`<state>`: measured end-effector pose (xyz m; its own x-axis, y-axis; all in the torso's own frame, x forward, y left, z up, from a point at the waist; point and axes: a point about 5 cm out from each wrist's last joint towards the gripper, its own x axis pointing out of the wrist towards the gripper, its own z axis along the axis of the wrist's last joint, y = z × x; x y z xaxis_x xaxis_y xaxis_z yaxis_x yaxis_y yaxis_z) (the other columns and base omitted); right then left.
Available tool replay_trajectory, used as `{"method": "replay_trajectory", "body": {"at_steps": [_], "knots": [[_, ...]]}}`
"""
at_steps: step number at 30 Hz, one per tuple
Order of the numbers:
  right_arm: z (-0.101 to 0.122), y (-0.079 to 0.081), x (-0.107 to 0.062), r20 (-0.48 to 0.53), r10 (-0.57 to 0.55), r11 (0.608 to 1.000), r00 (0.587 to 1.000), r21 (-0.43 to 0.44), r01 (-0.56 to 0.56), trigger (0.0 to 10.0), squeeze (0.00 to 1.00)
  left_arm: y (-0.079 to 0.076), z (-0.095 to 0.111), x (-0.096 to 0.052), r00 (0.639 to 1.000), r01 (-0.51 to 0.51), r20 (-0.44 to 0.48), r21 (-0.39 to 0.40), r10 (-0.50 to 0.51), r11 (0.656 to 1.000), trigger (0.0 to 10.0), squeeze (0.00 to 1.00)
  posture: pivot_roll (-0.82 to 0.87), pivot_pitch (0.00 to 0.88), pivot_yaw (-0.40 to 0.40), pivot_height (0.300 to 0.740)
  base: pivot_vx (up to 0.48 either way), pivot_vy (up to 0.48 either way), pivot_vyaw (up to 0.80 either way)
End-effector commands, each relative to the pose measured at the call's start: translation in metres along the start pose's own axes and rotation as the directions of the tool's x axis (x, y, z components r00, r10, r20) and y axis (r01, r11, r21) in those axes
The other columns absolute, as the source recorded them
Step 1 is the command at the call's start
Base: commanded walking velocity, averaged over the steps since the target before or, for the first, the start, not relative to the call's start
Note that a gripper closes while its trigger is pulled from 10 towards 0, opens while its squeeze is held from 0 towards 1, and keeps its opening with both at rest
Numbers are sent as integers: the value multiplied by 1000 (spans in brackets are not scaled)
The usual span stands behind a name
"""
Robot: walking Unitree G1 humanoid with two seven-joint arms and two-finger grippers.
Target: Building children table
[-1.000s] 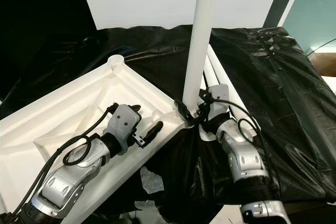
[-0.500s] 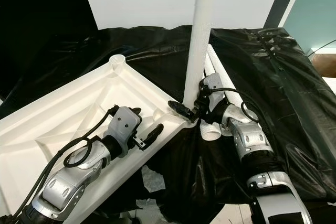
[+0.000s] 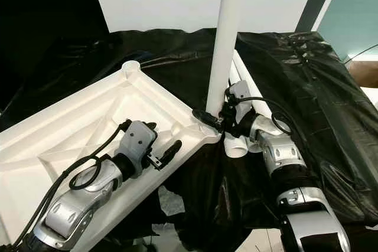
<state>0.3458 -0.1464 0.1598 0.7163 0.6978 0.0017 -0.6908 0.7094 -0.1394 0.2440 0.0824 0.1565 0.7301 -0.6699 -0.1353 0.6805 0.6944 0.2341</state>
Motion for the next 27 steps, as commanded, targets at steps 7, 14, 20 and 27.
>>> {"method": "replay_trajectory", "body": {"at_steps": [7, 14, 20, 27], "knots": [[-23, 17, 0, -87, -288, 955, 954, 42, 292, 0, 0, -5, -2, -1, 998, 68, -11, -19, -68, 998, 10000, 0, 87, 99, -5, 740, 0, 0, 0], [-24, 38, 6, -97, -443, 891, 891, 60, 449, 0, 0, -6, 1, 3, 996, 86, 3, -34, -86, 996, 10000, 0, 58, 112, 5, 740, 0, 0, 0], [-13, 55, 17, -45, -451, 883, 891, 122, 453, 10000, 0, -5, 2, 2, 995, 96, 22, -79, -95, 992, 10000, 0, 63, 112, 16, 740, 0, 0, 0], [-12, 50, 14, -30, -432, 891, 901, 142, 432, 10000, 0, 2, 2, -2, 998, 60, 26, -119, -58, 991, 10000, 0, 84, 92, 11, 740, 0, 0, 0]]}}
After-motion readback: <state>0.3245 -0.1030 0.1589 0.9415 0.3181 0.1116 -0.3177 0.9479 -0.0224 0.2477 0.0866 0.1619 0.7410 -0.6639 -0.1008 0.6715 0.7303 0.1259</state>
